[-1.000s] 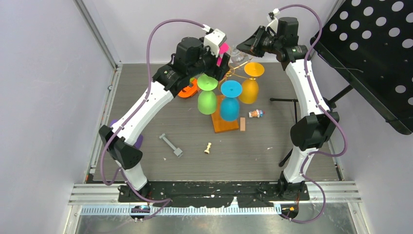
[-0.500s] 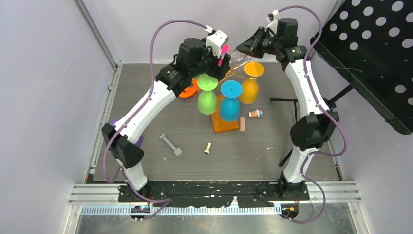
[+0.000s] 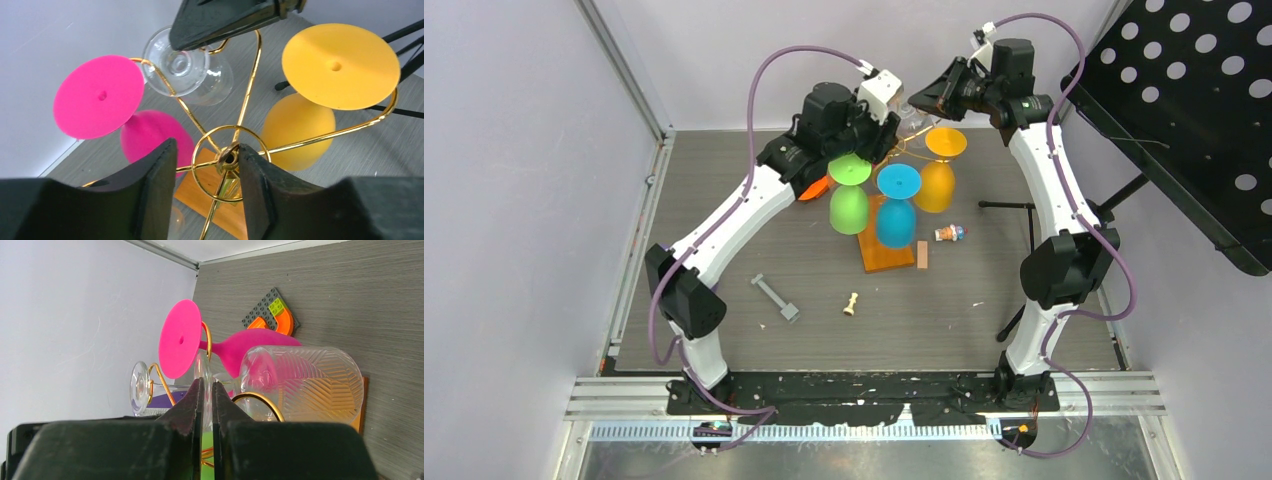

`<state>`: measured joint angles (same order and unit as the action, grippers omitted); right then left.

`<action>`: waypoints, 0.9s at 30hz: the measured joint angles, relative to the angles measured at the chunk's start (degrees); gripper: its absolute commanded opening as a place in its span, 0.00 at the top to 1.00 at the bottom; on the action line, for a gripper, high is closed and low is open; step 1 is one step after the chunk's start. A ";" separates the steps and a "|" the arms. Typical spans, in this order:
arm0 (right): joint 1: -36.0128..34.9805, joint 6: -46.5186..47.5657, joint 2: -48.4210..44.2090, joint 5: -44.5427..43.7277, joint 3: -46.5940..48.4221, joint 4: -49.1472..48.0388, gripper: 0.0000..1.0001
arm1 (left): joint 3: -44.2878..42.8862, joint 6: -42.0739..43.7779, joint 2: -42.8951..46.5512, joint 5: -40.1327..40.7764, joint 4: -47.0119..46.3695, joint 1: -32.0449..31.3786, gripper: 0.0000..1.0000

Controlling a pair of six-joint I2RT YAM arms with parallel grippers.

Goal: Place the wine glass upside down on the wine glass rack
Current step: Turn the wine glass upside down at the wine rack.

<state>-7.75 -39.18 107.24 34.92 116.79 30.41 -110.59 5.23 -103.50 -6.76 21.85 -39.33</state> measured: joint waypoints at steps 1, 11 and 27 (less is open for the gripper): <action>0.00 0.00 0.00 0.02 -0.04 0.00 0.94 | 0.00 -0.07 -0.15 -0.50 -0.13 0.00 0.60; 0.00 -0.02 -0.26 0.28 -0.15 0.02 0.94 | 1.62 -0.11 -0.26 -2.25 -2.69 -0.44 0.86; -0.70 -0.90 -0.39 0.31 -0.15 0.02 0.94 | 7.65 -0.35 1.90 -3.82 -9.40 -0.61 1.00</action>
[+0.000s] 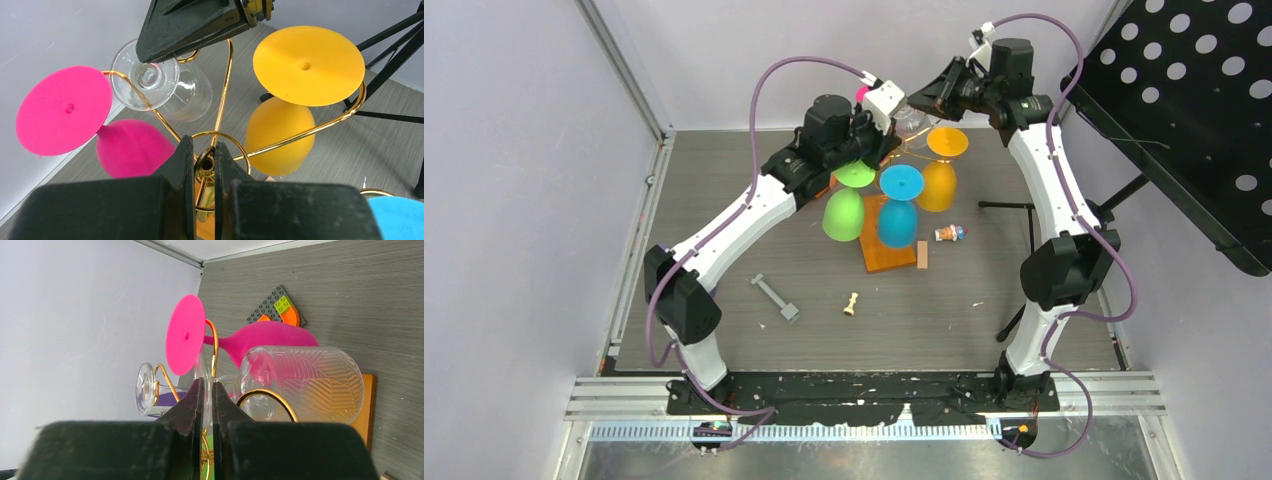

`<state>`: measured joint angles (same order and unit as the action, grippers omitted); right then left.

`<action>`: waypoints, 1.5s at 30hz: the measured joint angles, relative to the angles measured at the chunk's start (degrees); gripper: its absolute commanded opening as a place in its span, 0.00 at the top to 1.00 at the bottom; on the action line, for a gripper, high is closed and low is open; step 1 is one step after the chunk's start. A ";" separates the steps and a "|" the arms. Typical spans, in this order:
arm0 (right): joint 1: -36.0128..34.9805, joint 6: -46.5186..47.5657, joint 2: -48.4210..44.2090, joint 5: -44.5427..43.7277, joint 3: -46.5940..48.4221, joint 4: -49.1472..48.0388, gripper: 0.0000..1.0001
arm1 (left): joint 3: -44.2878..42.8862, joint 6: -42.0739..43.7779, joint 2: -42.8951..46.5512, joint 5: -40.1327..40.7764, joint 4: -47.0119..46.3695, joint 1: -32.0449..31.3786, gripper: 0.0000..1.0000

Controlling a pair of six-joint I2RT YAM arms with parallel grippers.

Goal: Place the wine glass upside down on the wine glass rack
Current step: Turn the wine glass upside down at the wine rack.

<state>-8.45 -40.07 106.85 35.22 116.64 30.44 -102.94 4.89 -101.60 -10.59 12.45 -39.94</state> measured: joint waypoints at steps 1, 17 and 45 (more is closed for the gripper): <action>-0.13 -0.02 -0.11 0.00 0.00 0.00 0.94 | 0.24 0.04 0.11 0.02 -0.26 0.00 1.00; -0.87 0.28 -6.86 -3.98 -6.03 0.02 0.94 | 5.11 0.26 3.26 2.49 -3.45 0.39 1.00; -1.25 -7.56 -9.11 -14.45 -12.24 -8.50 0.94 | 6.86 0.28 4.39 2.84 -4.52 0.68 1.00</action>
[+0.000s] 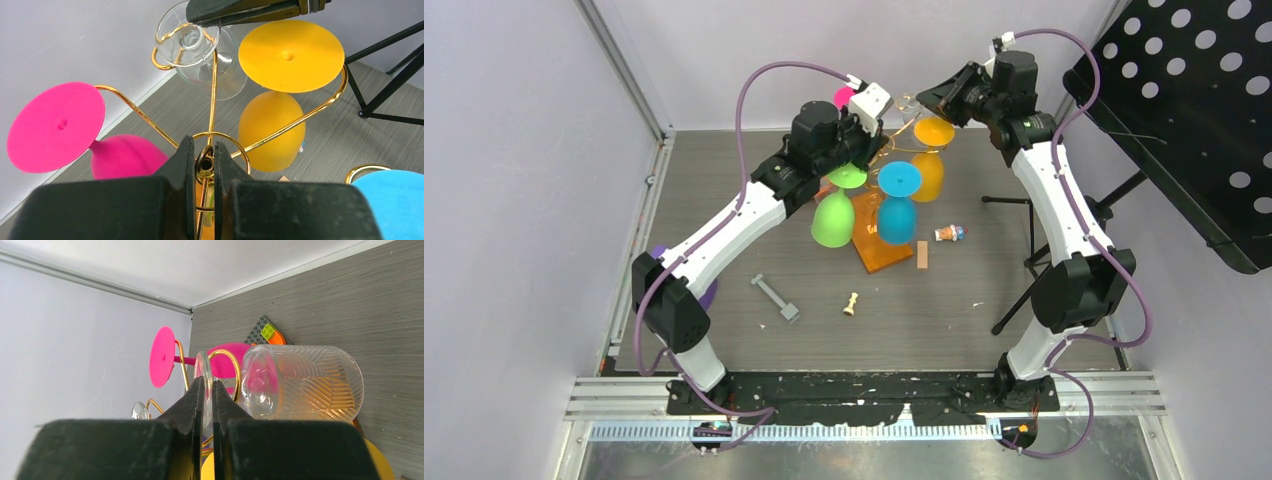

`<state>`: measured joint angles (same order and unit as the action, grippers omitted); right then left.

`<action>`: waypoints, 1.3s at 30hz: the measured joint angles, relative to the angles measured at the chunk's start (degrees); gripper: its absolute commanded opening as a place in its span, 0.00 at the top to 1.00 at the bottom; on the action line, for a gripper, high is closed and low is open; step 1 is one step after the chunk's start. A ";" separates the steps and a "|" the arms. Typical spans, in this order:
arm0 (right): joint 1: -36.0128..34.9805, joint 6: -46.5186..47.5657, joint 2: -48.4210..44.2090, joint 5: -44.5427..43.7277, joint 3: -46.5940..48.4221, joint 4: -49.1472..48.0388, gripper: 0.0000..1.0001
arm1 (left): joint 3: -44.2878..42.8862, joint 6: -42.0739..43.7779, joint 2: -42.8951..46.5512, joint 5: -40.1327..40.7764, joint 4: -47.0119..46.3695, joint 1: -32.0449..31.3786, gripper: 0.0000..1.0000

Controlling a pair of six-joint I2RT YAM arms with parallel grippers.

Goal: Place the wine glass upside down on the wine glass rack
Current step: Turn the wine glass upside down at the wine rack.

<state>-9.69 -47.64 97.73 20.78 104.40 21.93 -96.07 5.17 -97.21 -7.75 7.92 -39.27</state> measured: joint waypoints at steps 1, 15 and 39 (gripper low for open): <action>0.00 -0.22 0.00 -0.33 -0.07 -0.04 0.94 | 0.02 0.00 0.00 -0.02 0.00 0.00 1.00; -0.22 -2.14 0.15 -1.92 0.31 0.55 0.94 | 0.26 -0.13 0.00 -0.39 -0.52 0.02 1.00; -1.22 -5.62 6.16 -1.77 8.33 3.85 0.94 | 0.33 0.26 0.00 -0.68 -0.85 0.74 1.00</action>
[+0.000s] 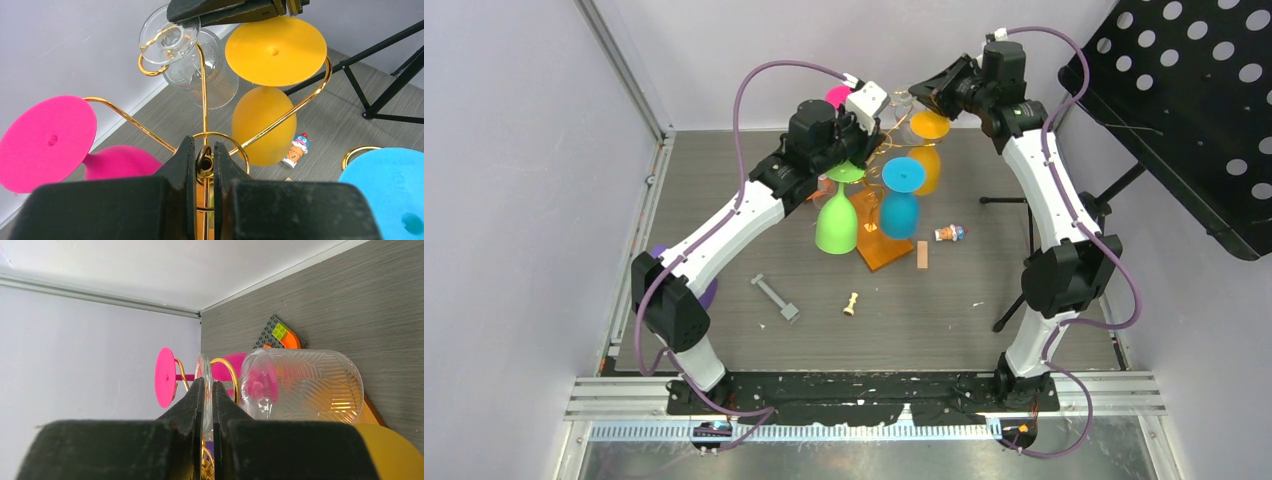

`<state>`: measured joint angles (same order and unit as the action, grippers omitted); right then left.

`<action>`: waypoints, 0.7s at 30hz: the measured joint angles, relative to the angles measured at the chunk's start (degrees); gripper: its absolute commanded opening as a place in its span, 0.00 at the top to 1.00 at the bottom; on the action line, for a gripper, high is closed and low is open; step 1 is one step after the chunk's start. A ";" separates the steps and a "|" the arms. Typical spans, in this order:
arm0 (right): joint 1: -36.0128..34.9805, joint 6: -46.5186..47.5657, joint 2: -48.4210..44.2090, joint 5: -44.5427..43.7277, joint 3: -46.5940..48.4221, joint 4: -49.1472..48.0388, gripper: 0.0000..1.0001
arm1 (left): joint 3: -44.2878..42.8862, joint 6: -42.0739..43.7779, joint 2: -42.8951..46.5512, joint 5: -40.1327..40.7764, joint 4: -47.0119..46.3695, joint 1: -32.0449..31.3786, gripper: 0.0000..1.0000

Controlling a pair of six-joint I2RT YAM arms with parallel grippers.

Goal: Place the wine glass upside down on the wine glass rack
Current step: Turn the wine glass upside down at the wine rack.

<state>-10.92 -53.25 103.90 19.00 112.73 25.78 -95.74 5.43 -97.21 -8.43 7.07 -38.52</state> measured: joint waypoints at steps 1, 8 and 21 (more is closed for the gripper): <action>-0.02 -0.28 0.00 -0.15 0.00 0.00 0.94 | 0.00 0.02 0.00 0.00 0.02 0.00 1.00; -0.35 -4.02 0.00 -2.56 -0.24 -0.11 0.94 | 0.00 0.04 0.00 -0.26 0.00 0.02 1.00; -0.83 -10.36 0.00 -4.57 -1.11 -1.84 0.94 | 0.00 0.15 0.00 -1.11 -0.11 -0.07 1.00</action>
<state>-11.75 -63.61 103.90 14.44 111.61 23.94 -95.74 5.58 -97.21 -9.54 6.96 -38.59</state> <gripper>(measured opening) 0.101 0.056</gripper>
